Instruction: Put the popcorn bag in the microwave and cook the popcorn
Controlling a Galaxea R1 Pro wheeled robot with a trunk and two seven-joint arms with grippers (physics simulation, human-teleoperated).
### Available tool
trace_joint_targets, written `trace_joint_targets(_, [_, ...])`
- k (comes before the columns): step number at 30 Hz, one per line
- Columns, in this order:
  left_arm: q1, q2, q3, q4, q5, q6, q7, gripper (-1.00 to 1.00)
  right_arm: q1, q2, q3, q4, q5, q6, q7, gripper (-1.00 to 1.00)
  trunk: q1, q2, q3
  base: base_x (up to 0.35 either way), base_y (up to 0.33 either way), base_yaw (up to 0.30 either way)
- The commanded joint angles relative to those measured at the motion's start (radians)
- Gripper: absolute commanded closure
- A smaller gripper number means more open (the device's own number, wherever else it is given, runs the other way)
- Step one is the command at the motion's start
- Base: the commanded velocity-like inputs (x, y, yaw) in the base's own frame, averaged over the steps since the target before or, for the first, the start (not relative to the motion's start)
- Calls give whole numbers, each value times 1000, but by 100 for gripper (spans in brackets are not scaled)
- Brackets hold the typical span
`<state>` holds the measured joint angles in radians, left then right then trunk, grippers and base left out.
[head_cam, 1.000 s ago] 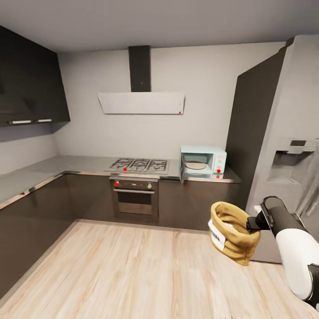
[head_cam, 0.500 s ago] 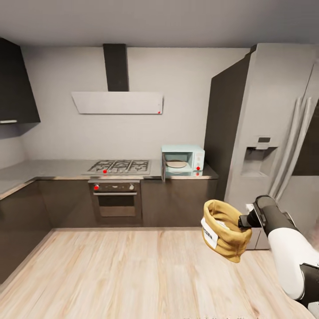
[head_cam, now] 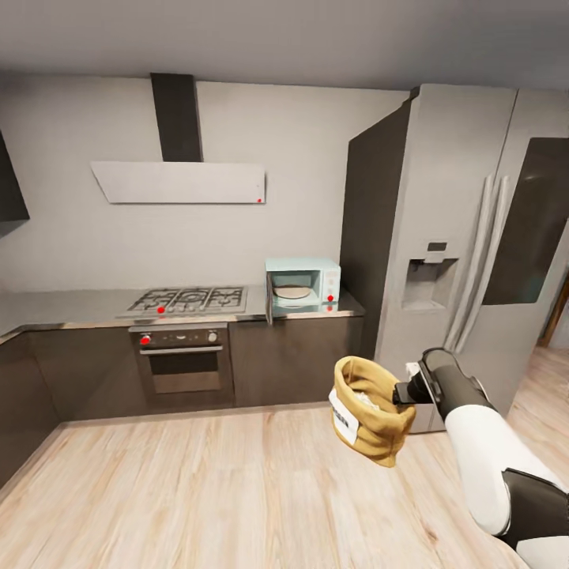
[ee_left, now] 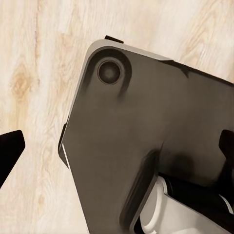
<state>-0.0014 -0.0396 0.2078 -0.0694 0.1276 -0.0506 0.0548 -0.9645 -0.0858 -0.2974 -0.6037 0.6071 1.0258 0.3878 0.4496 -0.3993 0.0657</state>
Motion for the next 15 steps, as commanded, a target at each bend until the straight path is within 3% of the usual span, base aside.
trace_joint_targets(1, [0,0,-2,0,11,-3,2,-100,0,5,-3,-1,11,-1,10,100,0,-1,0,0,0,-4])
trace_joint_targets(6, [0,1,-3,0,11,-3,2,-100,0,11,-3,-1,11,-2,10,100,0,-1,0,43,0,-1])
trace_joint_targets(15, [0,3,-5,0,5,9,2,-100,0,11,-3,-19,11,-1,14,100,0,-1,0,309,0,0])
